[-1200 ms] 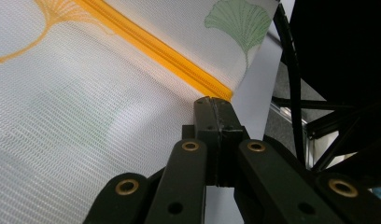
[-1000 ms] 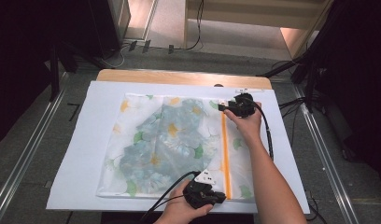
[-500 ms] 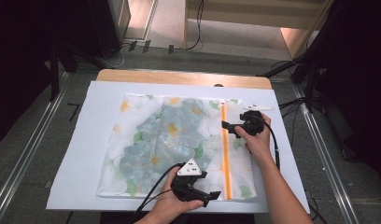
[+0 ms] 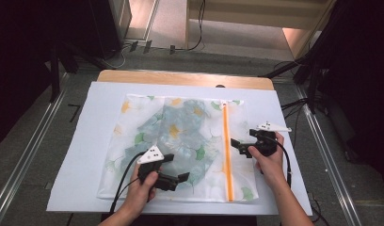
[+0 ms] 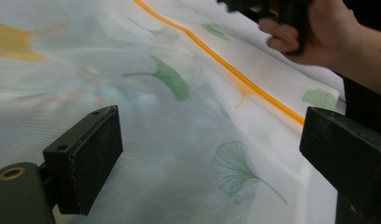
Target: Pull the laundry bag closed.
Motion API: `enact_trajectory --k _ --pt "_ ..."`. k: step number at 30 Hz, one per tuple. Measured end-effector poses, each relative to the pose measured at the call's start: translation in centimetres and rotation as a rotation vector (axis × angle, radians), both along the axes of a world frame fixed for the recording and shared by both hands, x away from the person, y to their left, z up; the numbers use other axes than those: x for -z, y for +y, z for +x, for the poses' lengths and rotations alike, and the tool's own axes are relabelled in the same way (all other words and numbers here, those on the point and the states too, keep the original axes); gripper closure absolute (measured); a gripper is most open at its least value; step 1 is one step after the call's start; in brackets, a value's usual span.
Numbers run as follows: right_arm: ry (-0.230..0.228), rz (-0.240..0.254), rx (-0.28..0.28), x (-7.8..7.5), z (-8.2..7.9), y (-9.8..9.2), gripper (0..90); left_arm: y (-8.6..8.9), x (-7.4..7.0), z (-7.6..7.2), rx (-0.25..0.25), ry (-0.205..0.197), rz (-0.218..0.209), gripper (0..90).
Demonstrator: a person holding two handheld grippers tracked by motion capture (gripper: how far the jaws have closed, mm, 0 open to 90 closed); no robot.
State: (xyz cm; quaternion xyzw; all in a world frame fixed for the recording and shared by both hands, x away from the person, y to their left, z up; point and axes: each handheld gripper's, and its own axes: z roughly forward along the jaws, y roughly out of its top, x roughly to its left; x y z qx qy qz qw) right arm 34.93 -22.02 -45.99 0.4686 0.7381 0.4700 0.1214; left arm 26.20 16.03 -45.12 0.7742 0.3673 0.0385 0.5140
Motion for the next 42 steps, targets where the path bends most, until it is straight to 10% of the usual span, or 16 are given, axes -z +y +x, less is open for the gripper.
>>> enact_trajectory --k 18,42 --pt "-0.006 0.004 -0.041 0.4 -8.2 -3.1 0.0 11.7 -0.9 -0.6 -0.245 -0.063 0.042 6.1" --pt "-0.021 0.031 0.001 -0.5 -13.0 -6.7 0.0 18.1 -1.7 -2.7 -0.357 -0.086 0.135 6.0"
